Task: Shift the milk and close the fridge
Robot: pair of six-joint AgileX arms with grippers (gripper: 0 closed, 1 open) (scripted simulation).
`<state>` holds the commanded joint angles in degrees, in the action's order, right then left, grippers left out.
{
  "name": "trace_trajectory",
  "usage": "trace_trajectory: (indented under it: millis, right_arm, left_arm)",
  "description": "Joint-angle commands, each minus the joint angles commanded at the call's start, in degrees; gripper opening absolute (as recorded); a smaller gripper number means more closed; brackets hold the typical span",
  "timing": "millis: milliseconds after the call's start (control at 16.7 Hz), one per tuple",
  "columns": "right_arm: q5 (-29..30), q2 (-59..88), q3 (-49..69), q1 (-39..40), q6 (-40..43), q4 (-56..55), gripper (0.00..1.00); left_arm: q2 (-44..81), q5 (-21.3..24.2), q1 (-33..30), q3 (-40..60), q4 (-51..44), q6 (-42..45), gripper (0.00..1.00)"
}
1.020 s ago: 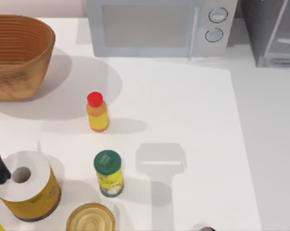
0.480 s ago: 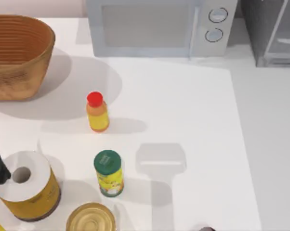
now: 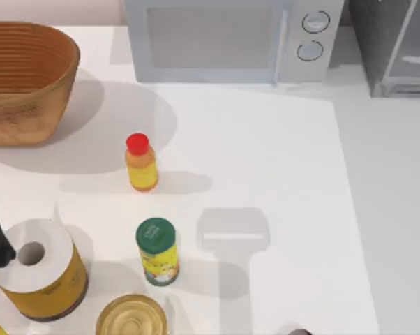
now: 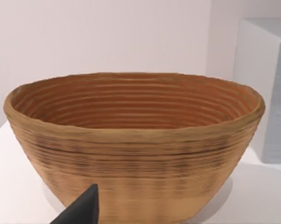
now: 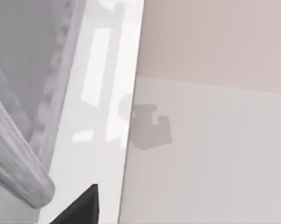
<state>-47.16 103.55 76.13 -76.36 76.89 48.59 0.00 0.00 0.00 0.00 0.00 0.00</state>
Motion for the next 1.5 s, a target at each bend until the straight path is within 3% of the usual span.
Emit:
trace_trajectory:
  millis: [300,540,1080,1320,1500]
  right_arm:
    - [1.8,0.1,-0.4,12.3,-25.0,-18.7,1.00]
    - [3.1,0.8,-1.2,20.6,-36.9,-29.0,1.00]
    - [4.8,1.0,-2.1,23.3,-40.9,-32.0,1.00]
    - [12.4,-1.5,-5.3,31.1,-47.4,-36.6,1.00]
    - [20.0,-3.6,-8.0,42.8,-53.6,-40.0,1.00]
  left_arm:
    - [0.0,0.0,0.0,0.0,0.0,0.0,1.00]
    - [0.0,0.0,0.0,0.0,0.0,0.0,1.00]
    - [0.0,0.0,0.0,0.0,0.0,0.0,1.00]
    - [0.0,0.0,0.0,0.0,0.0,0.0,1.00]
    - [0.0,0.0,0.0,0.0,0.0,0.0,1.00]
